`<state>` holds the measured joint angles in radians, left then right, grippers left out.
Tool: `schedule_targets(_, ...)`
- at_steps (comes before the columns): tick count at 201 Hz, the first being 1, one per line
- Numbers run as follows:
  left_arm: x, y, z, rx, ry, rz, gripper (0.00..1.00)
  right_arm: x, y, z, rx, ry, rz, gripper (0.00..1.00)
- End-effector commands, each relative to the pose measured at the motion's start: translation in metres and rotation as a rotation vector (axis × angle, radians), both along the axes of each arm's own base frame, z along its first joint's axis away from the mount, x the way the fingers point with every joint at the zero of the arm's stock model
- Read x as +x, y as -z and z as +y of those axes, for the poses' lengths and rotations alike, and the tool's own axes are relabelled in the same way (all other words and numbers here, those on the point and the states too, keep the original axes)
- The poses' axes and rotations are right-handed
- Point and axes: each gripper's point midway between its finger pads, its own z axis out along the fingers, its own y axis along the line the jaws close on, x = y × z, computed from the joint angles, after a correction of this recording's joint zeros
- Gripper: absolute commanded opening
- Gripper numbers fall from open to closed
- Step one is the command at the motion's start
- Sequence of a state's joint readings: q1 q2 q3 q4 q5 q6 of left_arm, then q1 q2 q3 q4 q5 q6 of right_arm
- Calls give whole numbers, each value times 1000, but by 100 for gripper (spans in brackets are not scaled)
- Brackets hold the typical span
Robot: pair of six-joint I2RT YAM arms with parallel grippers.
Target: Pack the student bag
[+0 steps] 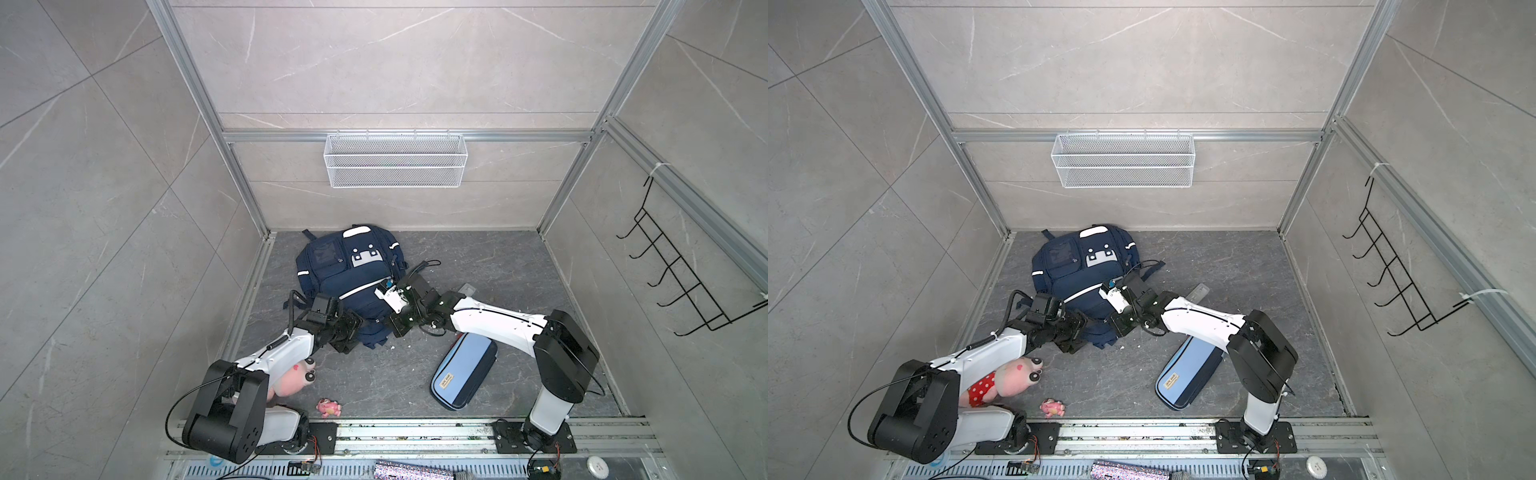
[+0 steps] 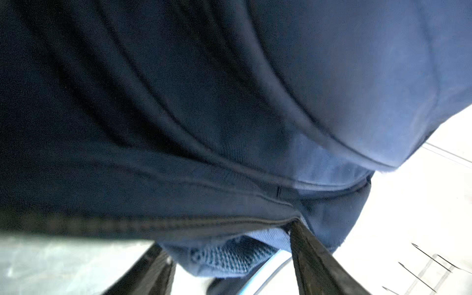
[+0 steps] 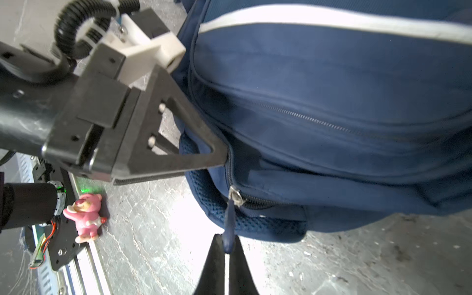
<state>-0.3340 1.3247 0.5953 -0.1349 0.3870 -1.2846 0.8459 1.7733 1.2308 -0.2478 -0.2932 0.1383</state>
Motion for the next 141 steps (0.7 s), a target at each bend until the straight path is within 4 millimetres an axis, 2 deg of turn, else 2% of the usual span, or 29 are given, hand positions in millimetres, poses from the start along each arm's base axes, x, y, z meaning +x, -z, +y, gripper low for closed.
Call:
schedule_targets(1, 27, -16, -6, -17, -33, -110, 57, -24, -12, 4, 63, -66, 14, 0)
schedule_targets(28, 27, -10, -8, -22, -30, -100, 43, -28, -16, 5, 77, -81, 19, 0)
schedule_targets(59, 28, -9, -15, -15, 0, -109, 13, -31, -3, 1, 64, -74, 45, 0)
schedule_targets(74, 25, -6, -14, -13, -2, -102, 0, -29, -5, 0, 56, -66, 35, 0)
schedule_targets(119, 13, -8, -1, 31, -27, -110, 0, -12, -14, -19, -2, 5, -17, 0)
schedule_targets(141, 7, -5, 2, 50, -9, -105, 0, 2, -30, -37, -70, -2, -117, 30)
